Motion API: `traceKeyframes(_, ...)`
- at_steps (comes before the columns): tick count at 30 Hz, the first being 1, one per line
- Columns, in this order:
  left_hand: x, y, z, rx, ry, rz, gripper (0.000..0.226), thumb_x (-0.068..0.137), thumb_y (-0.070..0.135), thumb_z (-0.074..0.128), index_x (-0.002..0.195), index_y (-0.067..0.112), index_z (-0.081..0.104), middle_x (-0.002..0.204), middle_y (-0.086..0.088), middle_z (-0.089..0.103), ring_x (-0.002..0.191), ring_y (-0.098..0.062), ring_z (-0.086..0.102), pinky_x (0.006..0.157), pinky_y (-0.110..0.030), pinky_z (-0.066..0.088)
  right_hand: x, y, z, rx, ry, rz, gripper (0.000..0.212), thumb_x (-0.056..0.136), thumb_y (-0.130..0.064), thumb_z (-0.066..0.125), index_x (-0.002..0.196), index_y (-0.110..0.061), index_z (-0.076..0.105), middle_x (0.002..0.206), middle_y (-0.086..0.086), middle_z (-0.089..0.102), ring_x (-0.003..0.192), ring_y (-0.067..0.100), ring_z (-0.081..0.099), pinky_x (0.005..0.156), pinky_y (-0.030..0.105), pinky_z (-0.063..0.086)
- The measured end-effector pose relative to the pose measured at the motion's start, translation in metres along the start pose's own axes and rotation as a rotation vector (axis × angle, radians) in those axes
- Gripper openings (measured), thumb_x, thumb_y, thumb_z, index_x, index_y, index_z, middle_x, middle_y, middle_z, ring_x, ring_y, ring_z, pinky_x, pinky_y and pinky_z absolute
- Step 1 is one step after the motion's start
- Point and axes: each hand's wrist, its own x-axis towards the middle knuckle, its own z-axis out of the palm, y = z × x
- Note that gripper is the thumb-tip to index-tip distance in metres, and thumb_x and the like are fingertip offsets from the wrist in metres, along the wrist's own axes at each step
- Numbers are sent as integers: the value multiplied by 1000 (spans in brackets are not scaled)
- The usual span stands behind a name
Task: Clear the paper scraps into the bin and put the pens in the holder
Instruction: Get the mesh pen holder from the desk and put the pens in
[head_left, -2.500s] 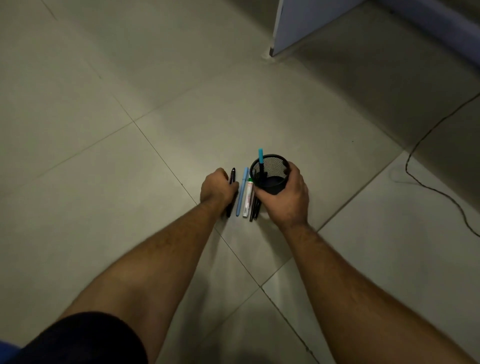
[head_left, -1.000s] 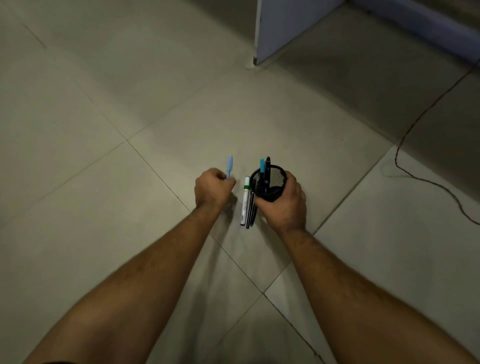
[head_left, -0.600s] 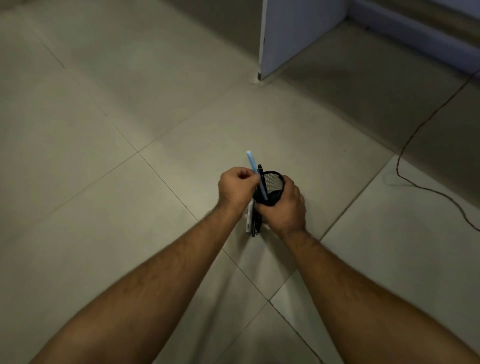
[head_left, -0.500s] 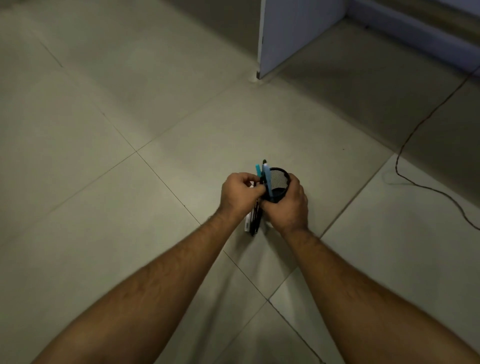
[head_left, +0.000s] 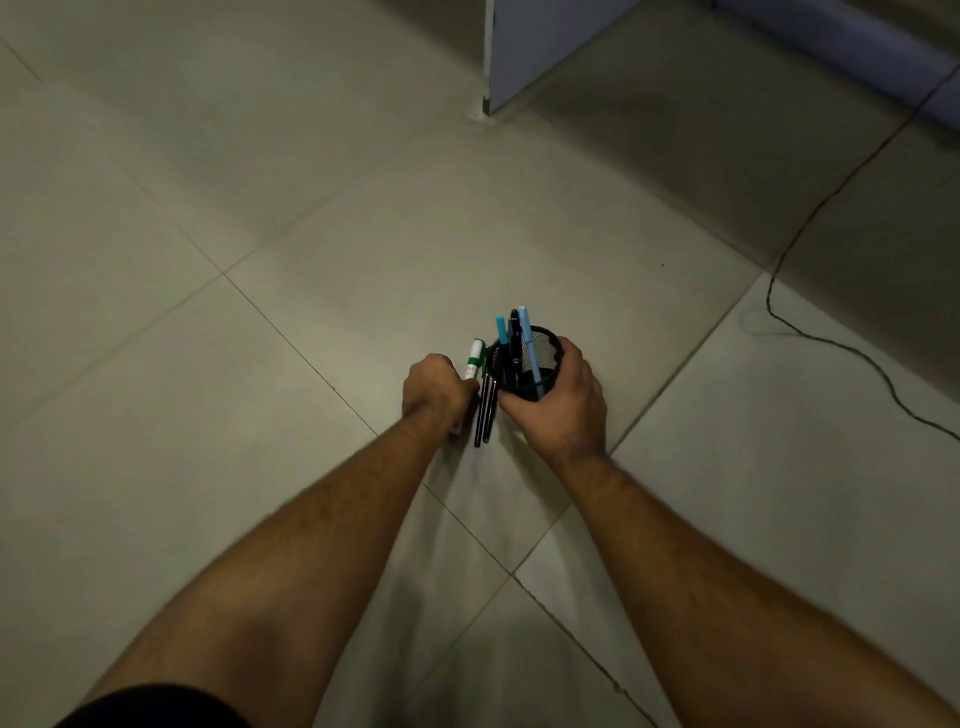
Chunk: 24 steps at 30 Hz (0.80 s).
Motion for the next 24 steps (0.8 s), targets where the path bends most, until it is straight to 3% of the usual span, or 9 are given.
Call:
traceKeyframes(5,-7,-12,-12,72,7,-5,28,77,35,76,89,11,68,76,-3,63,67,-19,61,54,-24,44,-8,-2,-6,7,-16,84,88,56,-62,73,133,-31,45,122,-4,62,111,21,59,94,46,52)
traceKeyframes(8,-13,-8,-30,-218,87,47,21,77,33,76,82,14,72,73,0,67,63,-14,61,55,-21,44,-11,-4,-12,-6,-39,85,86,57,-60,75,133,-32,44,122,-4,62,110,21,59,95,45,52)
traceKeyframes(11,-18,10,-50,-599,158,83,12,70,27,75,69,17,69,72,-2,72,73,-23,70,69,-34,59,-9,-10,-13,-2,-53,100,83,58,-55,78,131,-31,46,121,-3,63,109,23,60,95,44,52)
traceKeyframes(13,-24,24,-59,-790,154,102,9,70,22,72,71,16,65,73,-10,72,72,-28,72,69,-38,61,-8,-15,-13,18,-66,114,82,57,-55,78,129,-32,47,120,-3,63,108,24,61,93,44,53)
traceKeyframes(16,-35,41,-59,-948,51,130,8,80,8,70,78,7,62,74,-17,70,63,-25,68,62,-33,58,-5,-21,-13,55,-77,112,80,56,-57,76,127,-34,48,119,-3,64,107,25,62,91,44,53)
traceKeyframes(19,-41,39,-43,-759,-13,220,10,76,19,76,76,11,70,72,-7,73,66,-21,70,69,-34,61,0,-20,-17,98,-85,122,81,56,-54,77,128,-33,46,119,-3,65,105,23,63,90,42,54)
traceKeyframes(22,-47,29,-30,-515,45,308,4,75,17,72,76,17,76,70,6,71,67,-8,66,65,-21,54,4,-11,-23,156,-89,160,81,61,-41,83,132,-32,44,120,-3,65,104,21,65,88,36,54)
traceKeyframes(24,-43,21,-22,-471,76,248,7,77,18,69,78,18,76,71,6,71,71,-11,67,67,-22,54,6,-3,-26,183,-70,165,82,63,-33,85,134,-30,44,123,-3,64,105,20,64,89,33,53)
